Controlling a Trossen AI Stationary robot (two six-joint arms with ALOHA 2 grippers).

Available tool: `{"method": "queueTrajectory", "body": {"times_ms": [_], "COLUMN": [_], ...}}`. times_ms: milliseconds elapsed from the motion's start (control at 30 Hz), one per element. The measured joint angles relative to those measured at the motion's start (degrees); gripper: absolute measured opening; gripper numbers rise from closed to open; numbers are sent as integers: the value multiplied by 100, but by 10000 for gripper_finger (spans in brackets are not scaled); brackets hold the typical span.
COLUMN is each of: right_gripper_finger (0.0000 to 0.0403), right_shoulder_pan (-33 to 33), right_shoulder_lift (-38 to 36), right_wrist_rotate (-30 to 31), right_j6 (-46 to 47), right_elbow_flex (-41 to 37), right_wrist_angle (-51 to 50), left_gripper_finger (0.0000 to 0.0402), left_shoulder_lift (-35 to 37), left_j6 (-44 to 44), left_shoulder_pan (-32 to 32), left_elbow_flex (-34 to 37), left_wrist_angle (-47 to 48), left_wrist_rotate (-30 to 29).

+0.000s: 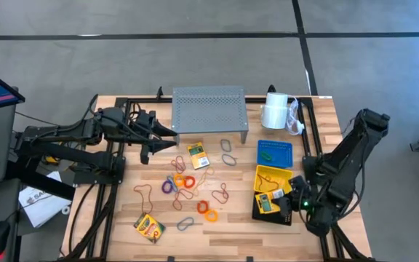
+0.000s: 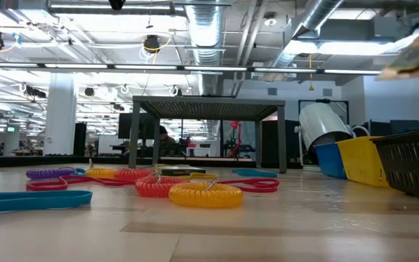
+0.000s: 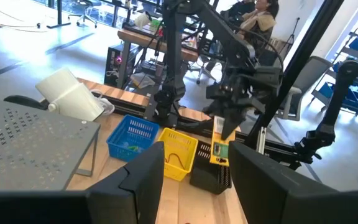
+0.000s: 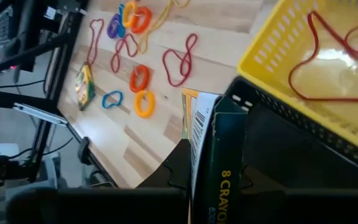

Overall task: Pick & Place Office Desk Supplies
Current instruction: Put the crayon box into the black basket

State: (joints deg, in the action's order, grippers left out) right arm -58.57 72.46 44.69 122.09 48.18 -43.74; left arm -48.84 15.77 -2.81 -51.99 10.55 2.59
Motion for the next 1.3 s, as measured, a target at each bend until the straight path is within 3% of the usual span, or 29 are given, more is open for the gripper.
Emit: {"method": "queueTrajectory", "body": {"times_ms": [233, 600, 1300], "right_gripper_finger": [25, 25, 34], "right_shoulder_pan": [77, 147, 83], "right_shoulder_lift": [702, 1325, 1404], "right_wrist_rotate": [-115, -479, -586], "right_j6": [100, 71, 51], "right_elbow_flex": [0, -15, -50], "right_wrist_angle": [415, 278, 443], "left_gripper_finger": [173, 173, 173], "left_shoulder_lift": [0, 0, 0], "left_j6": [15, 166, 383], "left_shoulder_pan": [0, 0, 0], "left_elbow_flex": [0, 0, 0], "left_wrist_angle": [-4, -9, -77], "left_wrist_rotate": [0, 0, 3]}}
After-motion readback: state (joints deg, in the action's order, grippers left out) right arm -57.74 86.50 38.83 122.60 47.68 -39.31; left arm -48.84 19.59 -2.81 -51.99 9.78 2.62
